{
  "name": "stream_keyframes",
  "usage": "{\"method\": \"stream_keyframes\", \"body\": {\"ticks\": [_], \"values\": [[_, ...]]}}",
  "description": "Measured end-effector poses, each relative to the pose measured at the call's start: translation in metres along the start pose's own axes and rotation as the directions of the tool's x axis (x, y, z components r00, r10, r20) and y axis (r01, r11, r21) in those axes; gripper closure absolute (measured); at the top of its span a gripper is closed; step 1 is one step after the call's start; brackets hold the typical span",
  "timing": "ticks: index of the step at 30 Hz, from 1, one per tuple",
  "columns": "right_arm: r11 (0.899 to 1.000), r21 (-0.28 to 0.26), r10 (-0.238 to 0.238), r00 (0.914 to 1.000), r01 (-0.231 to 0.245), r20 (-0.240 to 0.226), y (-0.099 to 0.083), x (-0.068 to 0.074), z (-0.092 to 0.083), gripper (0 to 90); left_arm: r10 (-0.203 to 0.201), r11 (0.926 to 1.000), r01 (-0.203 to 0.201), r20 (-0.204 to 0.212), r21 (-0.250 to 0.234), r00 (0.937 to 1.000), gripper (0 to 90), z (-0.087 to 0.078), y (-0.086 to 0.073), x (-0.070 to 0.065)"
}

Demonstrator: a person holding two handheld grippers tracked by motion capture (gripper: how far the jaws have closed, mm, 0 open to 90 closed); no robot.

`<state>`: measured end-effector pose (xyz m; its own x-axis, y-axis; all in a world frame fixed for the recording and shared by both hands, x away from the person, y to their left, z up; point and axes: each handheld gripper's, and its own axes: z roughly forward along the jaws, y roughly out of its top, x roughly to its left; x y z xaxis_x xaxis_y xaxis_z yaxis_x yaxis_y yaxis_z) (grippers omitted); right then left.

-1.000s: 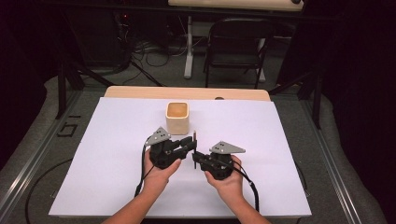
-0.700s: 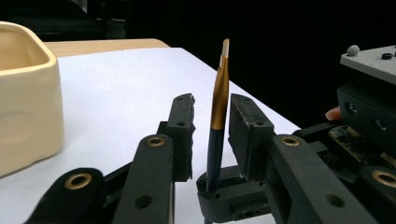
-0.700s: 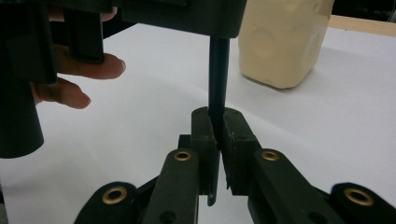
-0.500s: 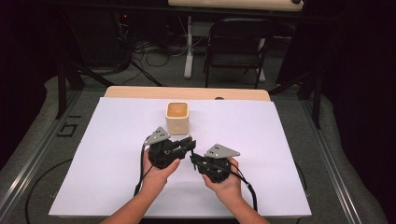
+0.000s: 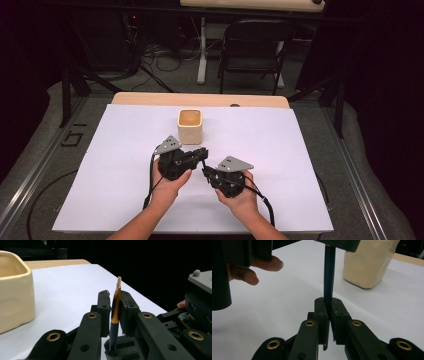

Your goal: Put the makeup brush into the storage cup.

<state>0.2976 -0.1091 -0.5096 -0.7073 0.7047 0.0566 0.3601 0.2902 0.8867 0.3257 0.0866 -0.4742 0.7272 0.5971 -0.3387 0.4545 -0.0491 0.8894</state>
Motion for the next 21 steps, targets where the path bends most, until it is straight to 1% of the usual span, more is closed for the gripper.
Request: {"method": "stream_keyframes", "body": {"ticks": [6,21], "values": [[1.000,-0.002,-0.009,1.0000,0.009,0.001,-0.0002,0.0007,0.0005,84.3,-0.002,1.0000,0.002,-0.005,-0.001,1.0000,83.2,-0.0002,-0.0001,-0.0008],[1.000,-0.001,-0.006,1.0000,0.006,-0.003,-0.0002,0.0005,0.0007,84.3,-0.003,1.0000,0.003,-0.008,-0.001,1.0000,83.6,-0.0004,-0.0002,-0.0012]]}}
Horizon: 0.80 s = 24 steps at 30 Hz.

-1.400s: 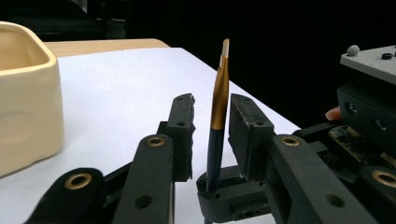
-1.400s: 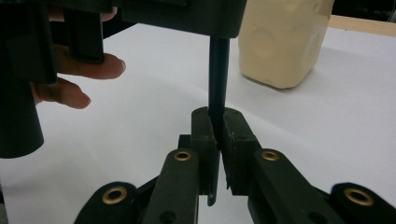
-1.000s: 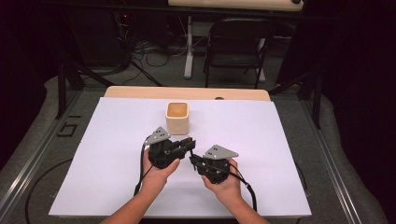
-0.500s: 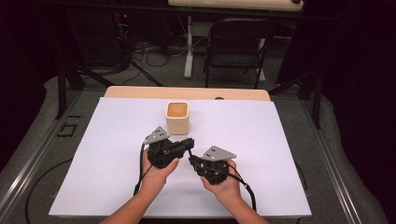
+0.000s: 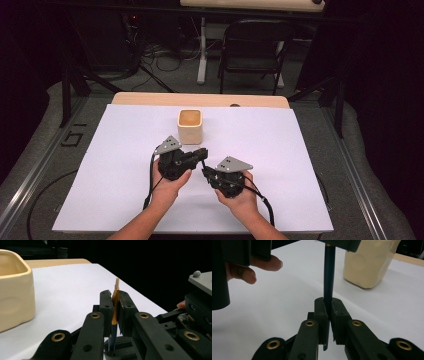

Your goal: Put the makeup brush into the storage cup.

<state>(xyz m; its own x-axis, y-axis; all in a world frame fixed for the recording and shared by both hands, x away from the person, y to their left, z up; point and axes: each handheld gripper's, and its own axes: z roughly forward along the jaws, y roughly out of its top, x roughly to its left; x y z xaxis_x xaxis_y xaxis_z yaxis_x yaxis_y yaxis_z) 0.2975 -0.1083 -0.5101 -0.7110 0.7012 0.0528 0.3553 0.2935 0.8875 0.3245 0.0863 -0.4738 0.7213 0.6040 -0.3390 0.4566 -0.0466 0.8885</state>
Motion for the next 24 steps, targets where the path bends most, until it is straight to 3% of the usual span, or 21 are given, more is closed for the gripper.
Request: {"method": "stream_keyframes", "body": {"ticks": [8,12,24], "values": [[1.000,-0.006,0.001,1.0000,-0.001,-0.004,0.001,0.000,-0.001,83.7,0.002,1.0000,-0.002,0.000,-0.008,1.0000,83.7,-0.001,0.001,-0.001],[1.000,-0.011,0.009,1.0000,-0.009,0.001,0.001,0.000,-0.001,77.5,0.008,0.9999,-0.008,0.007,-0.012,0.9999,83.7,-0.003,0.002,0.000],[1.000,-0.016,0.009,0.9998,-0.009,0.019,0.000,-0.002,-0.002,68.0,0.055,0.9980,-0.058,-0.091,-0.025,0.9943,83.8,-0.013,0.005,0.005]]}}
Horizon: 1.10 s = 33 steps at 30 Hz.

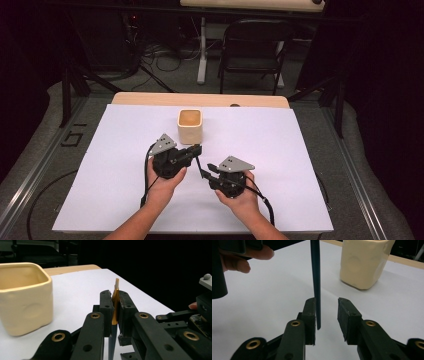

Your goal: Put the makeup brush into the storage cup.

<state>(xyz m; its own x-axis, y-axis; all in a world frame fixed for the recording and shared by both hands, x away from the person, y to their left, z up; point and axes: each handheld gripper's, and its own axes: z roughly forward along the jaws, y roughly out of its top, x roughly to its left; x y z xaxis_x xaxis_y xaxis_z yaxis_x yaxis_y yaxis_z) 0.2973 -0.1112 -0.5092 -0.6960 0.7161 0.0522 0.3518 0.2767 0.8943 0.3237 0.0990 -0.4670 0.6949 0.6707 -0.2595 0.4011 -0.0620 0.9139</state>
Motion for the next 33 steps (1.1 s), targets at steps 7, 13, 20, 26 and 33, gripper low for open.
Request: {"method": "stream_keyframes", "body": {"ticks": [7,13,20,26,33], "values": [[1.000,0.003,0.001,1.0000,-0.001,0.010,-0.001,-0.002,0.000,62.8,0.013,0.9999,-0.013,-0.043,-0.002,0.9990,83.8,-0.004,0.001,0.006],[1.000,-0.004,0.007,0.9998,-0.007,0.019,-0.003,-0.005,0.000,52.4,0.015,0.9999,-0.016,-0.080,-0.003,0.9967,83.8,-0.005,0.001,0.012],[1.000,0.015,-0.021,0.9984,0.020,0.052,-0.005,-0.009,0.004,42.9,0.036,0.9992,-0.038,-0.127,-0.013,0.9912,83.8,-0.010,0.003,0.017],[0.999,0.039,-0.034,0.9972,0.031,0.066,-0.005,-0.012,0.005,39.6,0.047,0.9985,-0.051,-0.173,-0.018,0.9838,83.8,-0.013,0.005,0.022],[0.997,0.063,-0.041,0.9955,0.036,0.085,-0.006,-0.018,0.002,38.7,0.063,0.9978,-0.066,-0.207,-0.009,0.9763,83.8,-0.014,0.006,0.028]]}}
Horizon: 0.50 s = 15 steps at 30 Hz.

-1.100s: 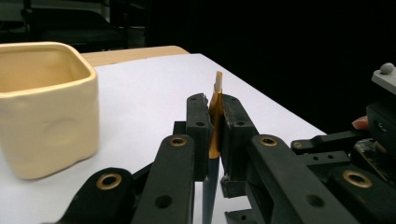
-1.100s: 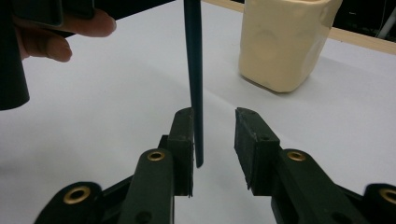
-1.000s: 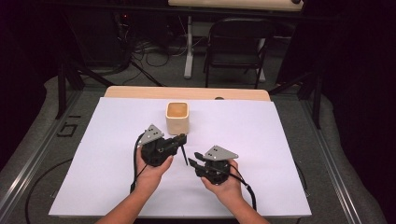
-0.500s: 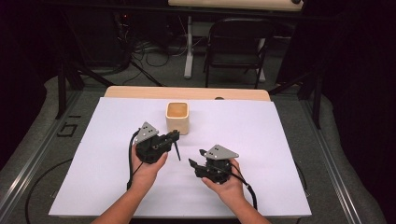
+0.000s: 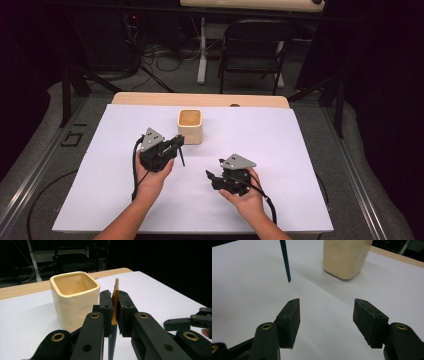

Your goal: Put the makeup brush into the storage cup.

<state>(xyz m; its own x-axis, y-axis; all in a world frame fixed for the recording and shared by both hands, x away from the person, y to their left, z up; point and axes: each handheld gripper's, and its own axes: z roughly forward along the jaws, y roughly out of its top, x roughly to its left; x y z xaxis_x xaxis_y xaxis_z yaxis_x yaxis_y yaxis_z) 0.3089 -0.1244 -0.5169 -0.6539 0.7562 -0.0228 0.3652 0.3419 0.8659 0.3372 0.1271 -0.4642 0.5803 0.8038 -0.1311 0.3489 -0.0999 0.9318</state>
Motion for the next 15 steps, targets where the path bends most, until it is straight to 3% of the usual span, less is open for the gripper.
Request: {"method": "stream_keyframes", "body": {"ticks": [6,15], "values": [[1.000,0.014,0.016,0.9996,-0.016,0.022,0.001,-0.007,-0.005,38.0,-0.001,0.9998,0.001,-0.006,-0.020,1.0000,83.8,-0.002,0.006,0.008],[0.999,0.017,0.028,0.9982,-0.029,0.053,-0.006,-0.017,-0.013,37.9,0.042,0.9990,-0.043,-0.013,-0.014,0.9990,83.8,-0.002,0.017,0.018]]}}
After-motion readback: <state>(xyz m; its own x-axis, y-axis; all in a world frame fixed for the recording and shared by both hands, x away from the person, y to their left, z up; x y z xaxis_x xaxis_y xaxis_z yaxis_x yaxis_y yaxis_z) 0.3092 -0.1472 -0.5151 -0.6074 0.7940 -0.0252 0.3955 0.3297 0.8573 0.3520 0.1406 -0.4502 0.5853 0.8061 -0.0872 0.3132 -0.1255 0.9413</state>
